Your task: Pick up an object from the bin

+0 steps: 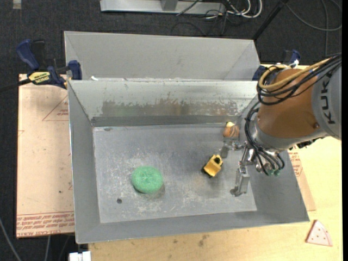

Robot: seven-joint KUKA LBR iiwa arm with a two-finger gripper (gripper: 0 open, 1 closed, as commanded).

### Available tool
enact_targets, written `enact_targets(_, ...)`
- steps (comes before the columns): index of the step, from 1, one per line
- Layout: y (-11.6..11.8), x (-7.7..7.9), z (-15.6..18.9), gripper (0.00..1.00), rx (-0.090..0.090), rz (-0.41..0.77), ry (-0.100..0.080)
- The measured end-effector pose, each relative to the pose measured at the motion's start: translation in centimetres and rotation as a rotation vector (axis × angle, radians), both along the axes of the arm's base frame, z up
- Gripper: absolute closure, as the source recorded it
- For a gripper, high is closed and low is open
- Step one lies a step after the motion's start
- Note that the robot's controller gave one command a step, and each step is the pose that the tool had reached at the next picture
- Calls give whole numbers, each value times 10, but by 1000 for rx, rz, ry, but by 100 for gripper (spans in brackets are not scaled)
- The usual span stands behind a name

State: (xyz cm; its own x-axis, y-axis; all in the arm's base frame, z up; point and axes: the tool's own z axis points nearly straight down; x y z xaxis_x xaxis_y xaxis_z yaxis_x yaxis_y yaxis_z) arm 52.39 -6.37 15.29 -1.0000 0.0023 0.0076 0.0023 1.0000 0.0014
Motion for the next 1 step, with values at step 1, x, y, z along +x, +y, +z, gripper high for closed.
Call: enact_targets(1,0,2,4,0,-1,2,-8)
